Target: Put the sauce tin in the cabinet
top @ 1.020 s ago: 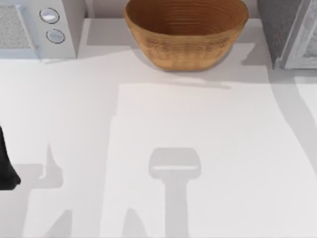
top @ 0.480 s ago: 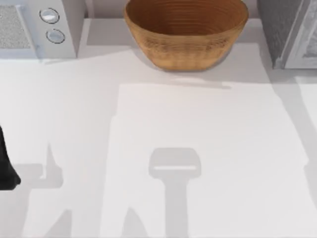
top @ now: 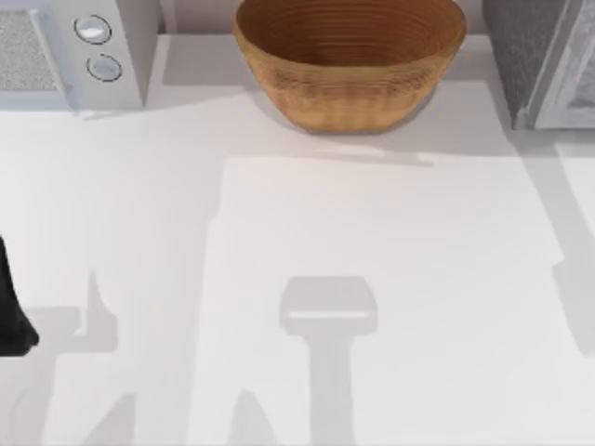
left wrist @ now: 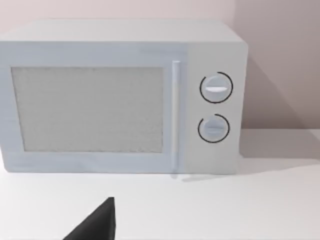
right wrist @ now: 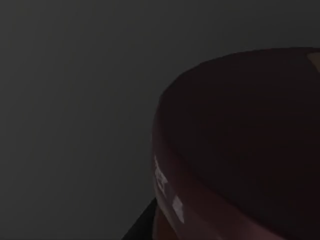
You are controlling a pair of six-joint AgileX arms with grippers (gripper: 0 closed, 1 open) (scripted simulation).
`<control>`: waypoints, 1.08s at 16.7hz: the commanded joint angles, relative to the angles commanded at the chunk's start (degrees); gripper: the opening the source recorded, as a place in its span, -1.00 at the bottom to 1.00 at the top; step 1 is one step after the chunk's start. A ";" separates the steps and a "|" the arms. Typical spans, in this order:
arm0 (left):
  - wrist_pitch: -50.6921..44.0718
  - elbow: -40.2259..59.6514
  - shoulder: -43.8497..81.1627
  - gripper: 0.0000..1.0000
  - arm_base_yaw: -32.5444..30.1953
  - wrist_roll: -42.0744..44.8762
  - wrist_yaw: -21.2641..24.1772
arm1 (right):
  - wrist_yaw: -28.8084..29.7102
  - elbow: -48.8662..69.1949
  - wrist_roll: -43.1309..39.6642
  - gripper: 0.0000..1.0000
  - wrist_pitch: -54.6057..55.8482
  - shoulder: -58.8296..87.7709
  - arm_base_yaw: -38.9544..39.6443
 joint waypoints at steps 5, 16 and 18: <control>0.00 0.00 0.00 1.00 0.00 0.00 0.00 | 0.00 0.00 0.00 -0.55 0.00 0.00 0.00; 0.00 0.00 0.00 1.00 0.00 0.00 0.00 | 0.00 0.00 0.00 1.00 0.00 0.00 0.00; 0.00 0.00 0.00 1.00 0.00 0.00 0.00 | 0.00 0.00 0.00 1.00 0.00 0.00 0.00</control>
